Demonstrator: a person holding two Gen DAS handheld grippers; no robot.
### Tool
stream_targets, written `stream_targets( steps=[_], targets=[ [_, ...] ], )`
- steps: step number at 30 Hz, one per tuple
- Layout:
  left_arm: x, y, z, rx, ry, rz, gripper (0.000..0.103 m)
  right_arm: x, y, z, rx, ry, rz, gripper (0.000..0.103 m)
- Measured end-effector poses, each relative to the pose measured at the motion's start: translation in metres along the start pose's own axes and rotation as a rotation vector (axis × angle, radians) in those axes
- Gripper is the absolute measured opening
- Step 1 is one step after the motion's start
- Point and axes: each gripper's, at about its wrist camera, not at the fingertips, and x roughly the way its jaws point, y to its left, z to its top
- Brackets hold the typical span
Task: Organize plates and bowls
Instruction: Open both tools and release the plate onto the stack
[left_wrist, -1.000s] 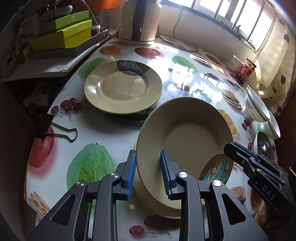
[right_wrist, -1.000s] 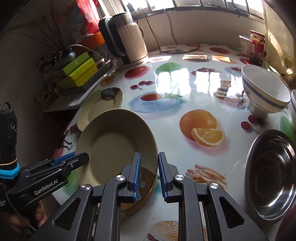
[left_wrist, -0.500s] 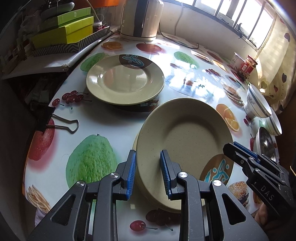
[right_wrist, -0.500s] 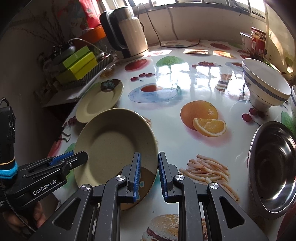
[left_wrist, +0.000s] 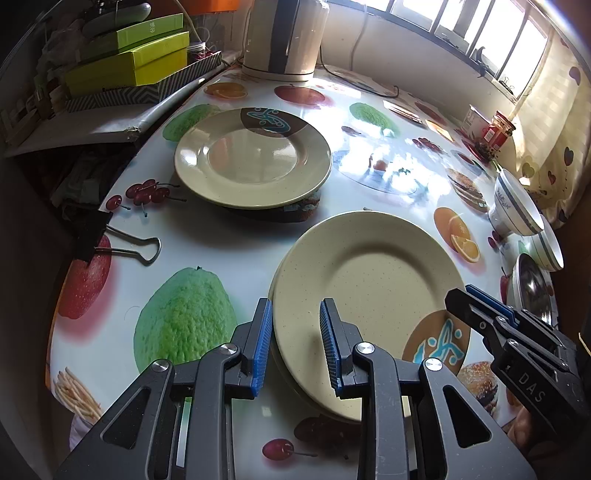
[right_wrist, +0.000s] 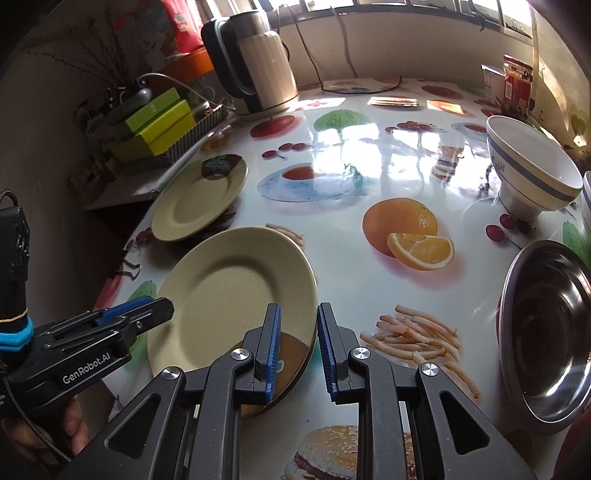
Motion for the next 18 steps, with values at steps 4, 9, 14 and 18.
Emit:
stream_targets(
  steps=[4,9,14,18],
  targets=[
    [-0.001,0.001,0.001,-0.002,-0.002,-0.007,0.027,0.000,0.000,0.000,-0.001,0.002,-0.005,0.022],
    [-0.003,0.001,0.001,-0.008,-0.009,-0.014,0.028,-0.001,-0.001,0.001,-0.003,-0.005,-0.006,0.033],
    [-0.006,0.005,0.006,-0.023,-0.019,-0.008,0.028,-0.004,0.001,0.006,-0.016,-0.021,-0.013,0.041],
    [-0.012,0.007,0.013,-0.024,-0.048,0.015,0.028,-0.007,0.003,0.014,-0.029,-0.040,-0.020,0.043]
  ],
)
